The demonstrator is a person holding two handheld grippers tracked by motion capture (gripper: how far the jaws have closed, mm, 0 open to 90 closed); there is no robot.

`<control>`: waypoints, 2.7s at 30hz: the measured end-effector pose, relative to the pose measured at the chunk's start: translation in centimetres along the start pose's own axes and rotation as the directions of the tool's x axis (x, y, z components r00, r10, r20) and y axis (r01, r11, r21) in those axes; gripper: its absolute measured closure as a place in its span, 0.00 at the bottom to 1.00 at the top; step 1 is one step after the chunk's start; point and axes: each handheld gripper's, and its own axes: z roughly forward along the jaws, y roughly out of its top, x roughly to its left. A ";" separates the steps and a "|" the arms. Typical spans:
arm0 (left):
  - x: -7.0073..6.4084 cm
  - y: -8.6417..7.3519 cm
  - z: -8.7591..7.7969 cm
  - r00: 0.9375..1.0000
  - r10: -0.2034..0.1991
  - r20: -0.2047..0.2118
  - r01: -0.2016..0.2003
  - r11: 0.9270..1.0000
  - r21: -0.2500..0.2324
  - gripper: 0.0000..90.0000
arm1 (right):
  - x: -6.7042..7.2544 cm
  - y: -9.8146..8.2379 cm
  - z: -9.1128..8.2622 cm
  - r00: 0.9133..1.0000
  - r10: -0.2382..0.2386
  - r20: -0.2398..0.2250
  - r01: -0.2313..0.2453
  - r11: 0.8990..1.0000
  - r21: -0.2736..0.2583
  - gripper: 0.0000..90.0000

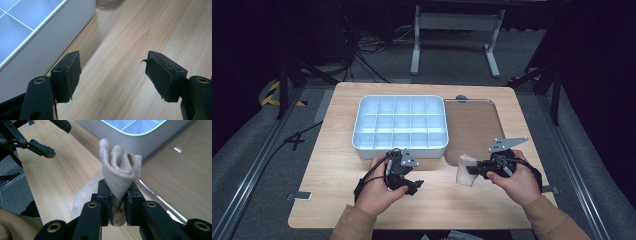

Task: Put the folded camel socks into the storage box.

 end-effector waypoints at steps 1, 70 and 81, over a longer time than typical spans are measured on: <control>0.0 0.0 0.1 1.000 0.000 0.003 0.000 1.000 0.001 0.32 | -0.1 0.2 -0.1 1.000 -0.004 0.003 0.004 1.000 -0.001 0.85; 1.3 -3.5 -2.6 0.993 -0.100 -0.056 0.098 0.994 -0.037 0.31 | -4.4 12.7 5.1 0.981 -0.182 0.067 0.175 0.979 0.101 0.85; 1.5 -3.3 -2.7 0.995 -0.085 -0.056 0.083 0.996 -0.036 0.31 | -4.9 13.8 7.1 0.966 -0.245 0.079 0.229 0.959 0.166 0.84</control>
